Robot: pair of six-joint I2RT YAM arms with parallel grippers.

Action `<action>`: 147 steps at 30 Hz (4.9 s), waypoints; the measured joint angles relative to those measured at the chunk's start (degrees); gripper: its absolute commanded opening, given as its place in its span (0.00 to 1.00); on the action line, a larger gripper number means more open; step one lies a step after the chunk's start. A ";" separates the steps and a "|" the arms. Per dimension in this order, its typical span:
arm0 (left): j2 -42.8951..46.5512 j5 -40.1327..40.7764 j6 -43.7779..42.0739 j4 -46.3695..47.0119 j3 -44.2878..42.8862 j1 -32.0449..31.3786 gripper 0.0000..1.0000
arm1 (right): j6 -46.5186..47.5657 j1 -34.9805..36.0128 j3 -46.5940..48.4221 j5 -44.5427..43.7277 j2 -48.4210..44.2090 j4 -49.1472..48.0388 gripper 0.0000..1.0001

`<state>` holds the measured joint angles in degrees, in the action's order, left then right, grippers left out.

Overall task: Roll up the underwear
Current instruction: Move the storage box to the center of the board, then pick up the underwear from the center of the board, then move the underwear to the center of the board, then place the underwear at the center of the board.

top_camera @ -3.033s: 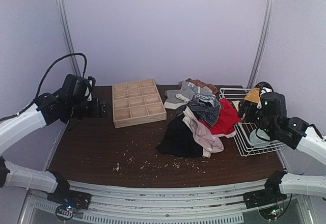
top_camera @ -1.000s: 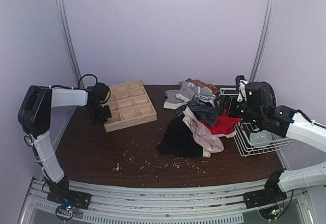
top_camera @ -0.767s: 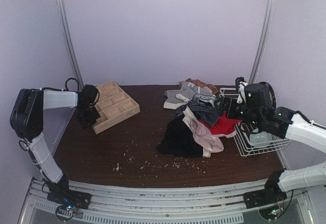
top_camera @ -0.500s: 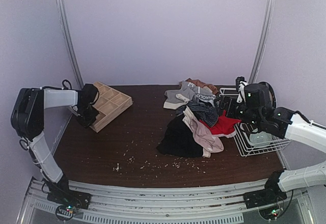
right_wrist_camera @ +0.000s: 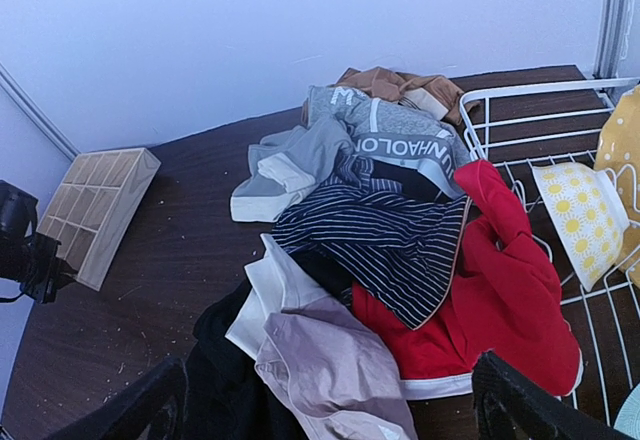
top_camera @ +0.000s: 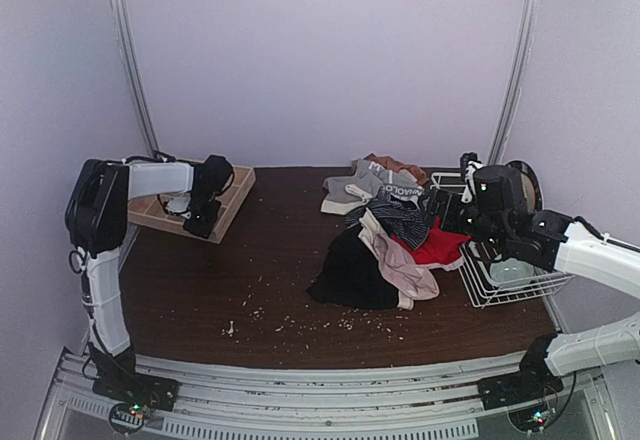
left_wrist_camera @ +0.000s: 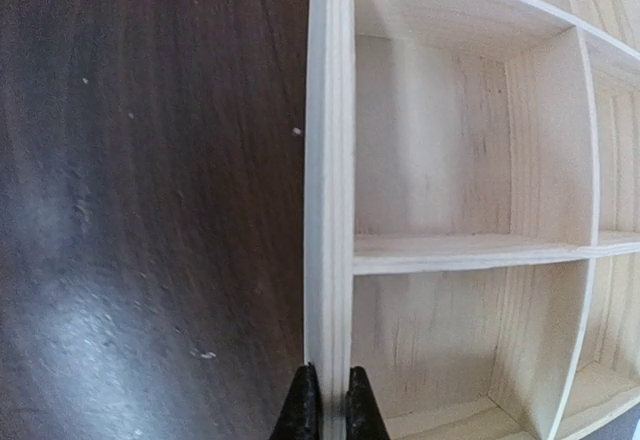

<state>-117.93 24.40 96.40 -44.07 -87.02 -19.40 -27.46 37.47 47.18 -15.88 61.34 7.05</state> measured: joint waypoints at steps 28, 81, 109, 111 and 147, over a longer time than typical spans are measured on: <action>8.76 -2.71 -8.83 8.61 8.13 -6.16 0.98 | 2.51 0.35 6.43 0.31 7.23 6.51 0.94; -9.57 -39.04 -65.07 24.72 -6.12 -31.28 0.46 | 10.88 5.05 25.94 -7.52 4.59 28.85 0.00; -40.83 -37.29 -63.28 23.28 -60.54 -13.60 0.98 | 12.61 4.68 22.95 -5.86 1.64 23.96 0.00; -38.18 -37.27 -64.04 23.47 -56.83 -13.25 0.98 | 12.46 4.68 22.60 -4.90 2.51 23.21 0.00; 58.27 -14.29 -68.06 13.46 41.33 -29.62 0.97 | -2.38 15.98 21.40 -0.57 35.36 16.39 0.56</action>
<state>-59.66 10.11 28.34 -30.61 -45.69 -49.01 -29.85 53.45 68.58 -16.45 96.71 23.44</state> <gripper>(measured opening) 0.978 0.501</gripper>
